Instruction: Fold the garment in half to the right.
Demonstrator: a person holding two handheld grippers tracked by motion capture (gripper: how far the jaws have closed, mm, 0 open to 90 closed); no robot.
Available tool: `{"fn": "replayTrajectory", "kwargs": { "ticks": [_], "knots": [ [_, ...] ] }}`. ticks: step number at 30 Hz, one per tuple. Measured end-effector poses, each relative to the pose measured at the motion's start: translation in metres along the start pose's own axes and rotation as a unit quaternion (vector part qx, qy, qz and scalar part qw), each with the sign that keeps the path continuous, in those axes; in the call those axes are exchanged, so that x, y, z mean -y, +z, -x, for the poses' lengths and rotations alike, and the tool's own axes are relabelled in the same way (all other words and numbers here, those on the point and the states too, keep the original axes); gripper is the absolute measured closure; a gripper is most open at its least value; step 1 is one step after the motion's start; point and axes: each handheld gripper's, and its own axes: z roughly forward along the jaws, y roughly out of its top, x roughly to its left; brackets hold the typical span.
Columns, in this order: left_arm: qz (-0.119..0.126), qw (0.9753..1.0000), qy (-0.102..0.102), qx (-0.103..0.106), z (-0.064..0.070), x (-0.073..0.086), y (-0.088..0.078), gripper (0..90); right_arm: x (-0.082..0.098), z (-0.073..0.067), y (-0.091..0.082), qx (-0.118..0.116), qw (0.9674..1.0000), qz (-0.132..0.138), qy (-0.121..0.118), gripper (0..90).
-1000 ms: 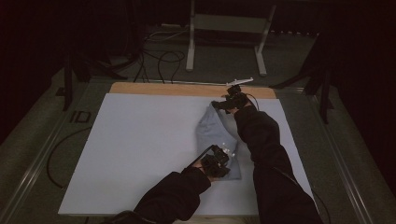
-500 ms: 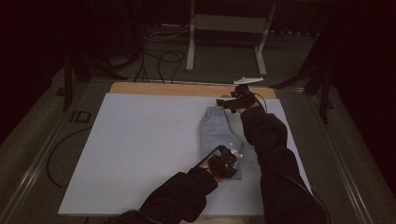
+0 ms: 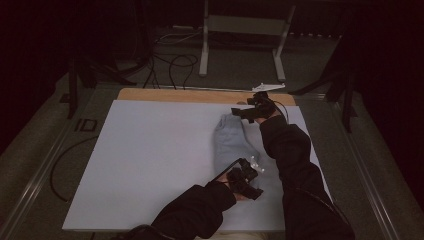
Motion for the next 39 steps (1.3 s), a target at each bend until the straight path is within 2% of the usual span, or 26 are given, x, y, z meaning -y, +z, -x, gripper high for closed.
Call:
{"fn": "replayTrajectory", "kwargs": {
  "ticks": [6,8,11,12,15,17,19,23,28,29,31,33,36,38,39],
  "knots": [
    [0.022,0.9997,-0.011,-0.003,-0.005,-0.001,-0.016,30.5,-0.004,-0.002,-0.008,-0.002,0.9999,0.010,-0.006,9.7],
    [0.033,0.9993,-0.018,0.004,-0.009,0.000,-0.022,21.2,-0.005,-0.004,-0.011,-0.004,0.9999,0.014,-0.007,9.7],
    [0.043,0.9990,-0.014,0.008,-0.013,0.002,-0.029,14.4,-0.005,-0.007,-0.016,-0.008,0.9997,0.019,-0.010,9.8],
    [0.050,0.9986,-0.018,0.007,-0.014,0.003,-0.031,13.1,-0.005,-0.008,-0.017,-0.009,0.9997,0.020,-0.010,9.7],
    [0.061,0.9980,-0.012,0.003,-0.019,0.004,-0.040,0.9,-0.004,-0.013,-0.019,-0.014,0.9995,0.022,-0.016,9.7],
    [0.074,0.9972,-0.007,0.000,-0.023,0.006,-0.047,0.4,-0.003,-0.016,-0.021,-0.019,0.9993,0.029,-0.017,9.7],
    [0.076,0.9971,-0.003,-0.006,-0.029,0.008,-0.054,0.2,-0.002,-0.020,-0.023,-0.023,0.9990,0.032,-0.022,9.7],
    [0.086,0.9960,0.001,-0.023,-0.041,0.012,-0.070,0.1,0.003,-0.028,-0.024,-0.032,0.9985,0.030,-0.031,9.7],
    [0.100,0.9946,0.000,-0.028,-0.052,0.017,-0.086,0.1,0.008,-0.036,-0.025,-0.045,0.9980,0.026,-0.036,9.7],
    [0.102,0.9941,0.002,-0.035,-0.055,0.019,-0.092,0.1,0.008,-0.037,-0.025,-0.049,0.9977,0.027,-0.038,9.7],
    [0.107,0.9938,-0.003,-0.031,-0.059,0.021,-0.099,0.1,0.011,-0.042,-0.027,-0.053,0.9973,0.027,-0.043,9.7],
    [0.111,0.9935,0.000,-0.027,-0.063,0.023,-0.106,0.1,0.012,-0.045,-0.028,-0.056,0.9971,0.028,-0.043,9.7],
    [0.116,0.9925,0.008,-0.036,-0.068,0.028,-0.116,0.1,0.015,-0.051,-0.032,-0.063,0.9964,0.033,-0.047,9.8],
    [0.118,0.9922,0.007,-0.038,-0.072,0.032,-0.122,0.1,0.017,-0.055,-0.035,-0.069,0.9958,0.034,-0.050,9.7],
    [0.126,0.9910,0.007,-0.045,-0.074,0.035,-0.127,0.1,0.018,-0.056,-0.036,-0.070,0.9956,0.034,-0.052,9.8]
  ]
}}
